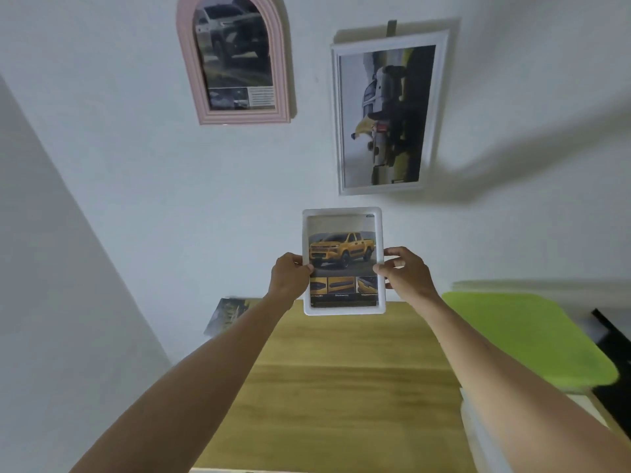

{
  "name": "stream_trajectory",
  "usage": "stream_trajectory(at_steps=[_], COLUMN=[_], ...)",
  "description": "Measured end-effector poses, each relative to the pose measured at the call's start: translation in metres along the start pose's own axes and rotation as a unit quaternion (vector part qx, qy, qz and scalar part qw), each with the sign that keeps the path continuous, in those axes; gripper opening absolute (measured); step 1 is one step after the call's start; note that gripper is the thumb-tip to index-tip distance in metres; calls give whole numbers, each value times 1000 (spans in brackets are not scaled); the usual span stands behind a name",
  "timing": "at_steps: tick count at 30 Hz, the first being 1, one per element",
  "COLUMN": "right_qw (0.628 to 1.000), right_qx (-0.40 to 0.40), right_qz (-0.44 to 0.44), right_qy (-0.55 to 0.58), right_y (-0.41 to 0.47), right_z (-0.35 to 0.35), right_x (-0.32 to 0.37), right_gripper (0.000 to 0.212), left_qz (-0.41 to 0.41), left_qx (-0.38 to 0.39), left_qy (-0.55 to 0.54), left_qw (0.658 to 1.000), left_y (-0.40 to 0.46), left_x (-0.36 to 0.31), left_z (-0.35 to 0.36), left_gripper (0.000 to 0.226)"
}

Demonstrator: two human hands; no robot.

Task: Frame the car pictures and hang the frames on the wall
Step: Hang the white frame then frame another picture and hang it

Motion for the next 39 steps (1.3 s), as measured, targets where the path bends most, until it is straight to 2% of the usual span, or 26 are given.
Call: stream_trajectory(at_steps=[5, 10, 13, 17, 19, 23, 27, 30, 32, 34, 39], right_qw=[998, 985, 979, 987, 990, 988, 990, 981, 975, 973, 968], right_qx=[36, 93, 111, 115, 120, 106, 48, 58, 83, 108, 154], right_qz=[48, 133, 122, 95, 81, 90, 120, 163, 176, 180, 187], right_qy=[-29, -66, -116, -54, -6, 64, 54, 89, 106, 98, 71], right_y=[-26, -48, -55, -54, -52, -50, -45, -44, -43, -42, -31], right_z=[41, 66, 76, 90, 99, 112, 110, 99, 89, 78, 65], right_x=[-53, -103, -107, -83, -62, -27, -24, -32, -40, -51, -91], right_gripper=[33, 41, 50, 46, 45, 60, 33, 28, 26, 20, 11], left_qz=[-51, -37, -20, 3, 31, 109, 221, 281, 269, 208, 70], left_qx=[12, 38, 28, 3, -14, -26, -3, -15, -26, -17, 59], left_qy=[4, 60, 83, 102, 140, 201, 244, 241, 228, 212, 183], left_qw=[999, 997, 996, 995, 990, 973, 944, 929, 935, 955, 979], left_y=[-26, -50, -58, -67, -72, -82, -87, -85, -77, -61, -28], left_x=[66, 101, 105, 103, 99, 94, 97, 101, 108, 118, 134], left_z=[-2, 4, 8, 15, 20, 32, 44, 45, 41, 37, 37], left_gripper=[7, 20, 23, 20, 16, 14, 27, 28, 28, 36, 60])
Point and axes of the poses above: each hand's wrist, its own y-axis towards the middle knuckle, its own z-axis out of the palm, x = y × z, the point moved 3 cm from there along y, towards the middle knuckle, and after that the axes turned 2 degrees about z, right-handed, at the moved point
